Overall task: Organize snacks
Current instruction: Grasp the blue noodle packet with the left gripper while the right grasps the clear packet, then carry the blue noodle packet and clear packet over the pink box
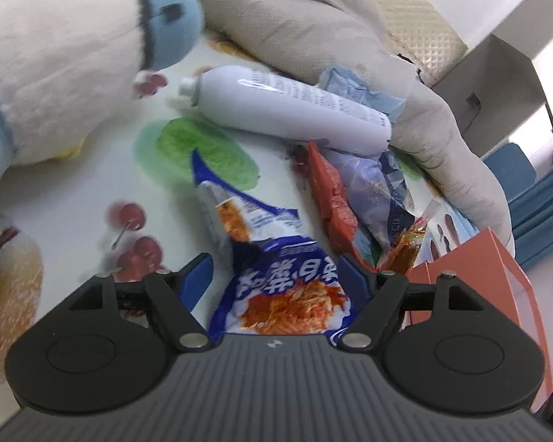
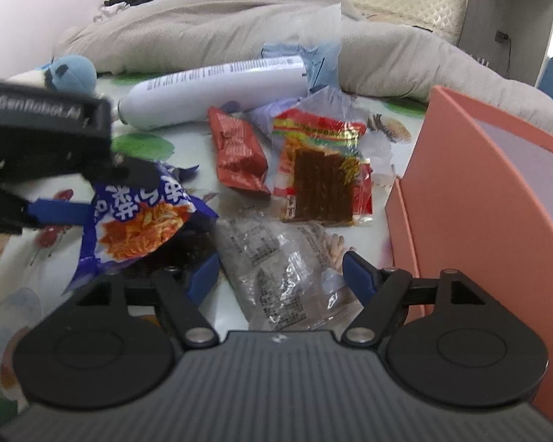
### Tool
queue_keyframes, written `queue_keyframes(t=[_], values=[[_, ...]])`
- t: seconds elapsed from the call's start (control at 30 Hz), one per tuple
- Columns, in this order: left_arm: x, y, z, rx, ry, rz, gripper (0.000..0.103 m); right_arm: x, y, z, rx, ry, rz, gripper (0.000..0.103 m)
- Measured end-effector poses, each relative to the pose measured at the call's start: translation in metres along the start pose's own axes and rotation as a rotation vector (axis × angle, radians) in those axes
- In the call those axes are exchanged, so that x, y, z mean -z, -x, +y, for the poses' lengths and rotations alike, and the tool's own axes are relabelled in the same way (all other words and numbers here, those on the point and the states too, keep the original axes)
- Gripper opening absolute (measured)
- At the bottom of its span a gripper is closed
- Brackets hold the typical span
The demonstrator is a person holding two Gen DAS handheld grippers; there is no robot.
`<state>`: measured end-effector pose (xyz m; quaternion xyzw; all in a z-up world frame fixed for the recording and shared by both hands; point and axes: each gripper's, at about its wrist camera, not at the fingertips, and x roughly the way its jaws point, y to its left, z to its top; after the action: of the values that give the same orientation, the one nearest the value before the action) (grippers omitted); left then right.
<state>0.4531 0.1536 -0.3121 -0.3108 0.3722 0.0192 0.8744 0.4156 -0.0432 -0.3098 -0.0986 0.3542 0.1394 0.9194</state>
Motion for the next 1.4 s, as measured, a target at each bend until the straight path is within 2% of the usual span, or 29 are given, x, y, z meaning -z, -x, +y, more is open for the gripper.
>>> queue_keyframes(t=[0.33, 0.47, 0.57, 0.67, 0.97, 1.4], values=[[-0.003, -0.017, -0.012, -0.074, -0.053, -0.04, 0.082, 0.001, -0.008, -0.003, -0.022, -0.014, -0.006, 0.076], [-0.001, -0.015, -0.014, -0.084, -0.096, -0.034, 0.073, 0.0, -0.008, -0.002, -0.025, -0.014, -0.001, 0.075], [0.0, -0.011, -0.013, -0.066, -0.107, -0.032, 0.065, -0.001, -0.006, -0.001, -0.033, -0.011, 0.001, 0.066], [0.001, -0.005, -0.013, -0.047, -0.109, -0.024, 0.062, -0.003, -0.003, 0.0, -0.039, -0.013, 0.005, 0.062], [0.004, 0.038, -0.018, -0.066, -0.147, -0.039, 0.061, 0.0, 0.027, 0.007, -0.062, -0.017, 0.006, 0.059], [0.033, 0.121, -0.014, -0.077, -0.165, -0.021, 0.061, 0.012, 0.098, 0.016, -0.122, -0.021, 0.002, 0.056]])
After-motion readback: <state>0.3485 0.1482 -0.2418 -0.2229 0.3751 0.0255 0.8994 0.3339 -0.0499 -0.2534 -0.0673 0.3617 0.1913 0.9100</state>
